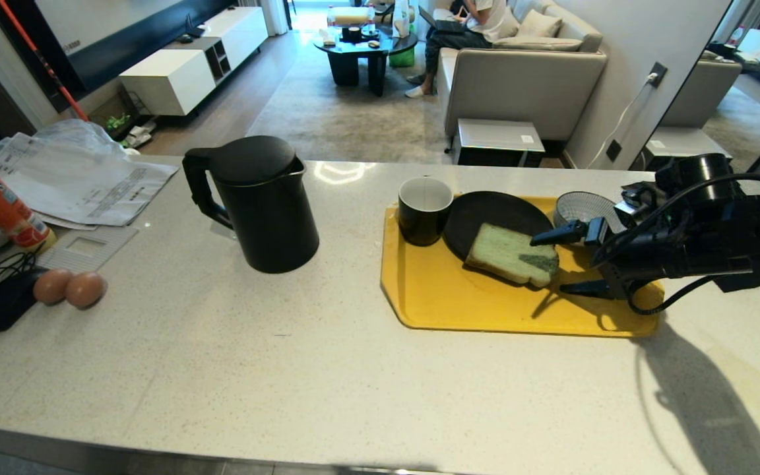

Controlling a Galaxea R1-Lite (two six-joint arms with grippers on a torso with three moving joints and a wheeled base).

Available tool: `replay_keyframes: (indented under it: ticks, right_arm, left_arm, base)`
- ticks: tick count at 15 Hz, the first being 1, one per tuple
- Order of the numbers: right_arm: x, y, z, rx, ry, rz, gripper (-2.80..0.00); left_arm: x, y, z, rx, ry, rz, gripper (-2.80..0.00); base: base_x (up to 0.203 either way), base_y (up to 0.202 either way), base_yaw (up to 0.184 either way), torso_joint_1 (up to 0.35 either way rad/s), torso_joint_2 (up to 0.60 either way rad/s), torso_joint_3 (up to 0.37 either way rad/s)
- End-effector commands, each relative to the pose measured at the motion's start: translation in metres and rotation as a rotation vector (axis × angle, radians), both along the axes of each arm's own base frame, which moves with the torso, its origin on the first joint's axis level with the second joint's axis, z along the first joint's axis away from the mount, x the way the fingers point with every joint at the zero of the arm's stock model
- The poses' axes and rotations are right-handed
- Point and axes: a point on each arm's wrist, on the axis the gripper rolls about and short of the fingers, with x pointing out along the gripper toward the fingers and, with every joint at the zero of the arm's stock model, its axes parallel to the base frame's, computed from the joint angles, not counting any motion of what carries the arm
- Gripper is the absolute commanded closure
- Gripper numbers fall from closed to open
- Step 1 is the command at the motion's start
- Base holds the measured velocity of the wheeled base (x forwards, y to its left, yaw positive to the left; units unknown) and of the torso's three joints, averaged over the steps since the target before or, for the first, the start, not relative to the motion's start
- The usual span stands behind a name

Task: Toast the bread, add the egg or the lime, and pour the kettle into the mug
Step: Pick up the bread slice

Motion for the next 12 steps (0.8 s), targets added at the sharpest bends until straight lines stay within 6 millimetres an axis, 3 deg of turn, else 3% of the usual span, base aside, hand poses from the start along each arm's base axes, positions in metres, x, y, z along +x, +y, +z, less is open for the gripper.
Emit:
replay_keyframes:
  ticks: [1, 12]
  right_arm:
    - [0.0079, 0.0013, -0.0073, 0.012, 0.026, -0.003, -2.80]
    - [0.0139, 0.0058, -0.0091, 0.019, 0.039, 0.008, -2.80]
  left_arm:
    - [0.0012, 0.0000, -0.0047, -0.001, 0.015, 0.001, 0.00]
    - [0.0012, 0.0000, -0.0047, -0.001, 0.015, 0.001, 0.00]
  base:
    - [0.000, 0.000, 0.000, 0.000, 0.00, 0.000]
    - [0.000, 0.000, 0.000, 0.000, 0.00, 0.000]
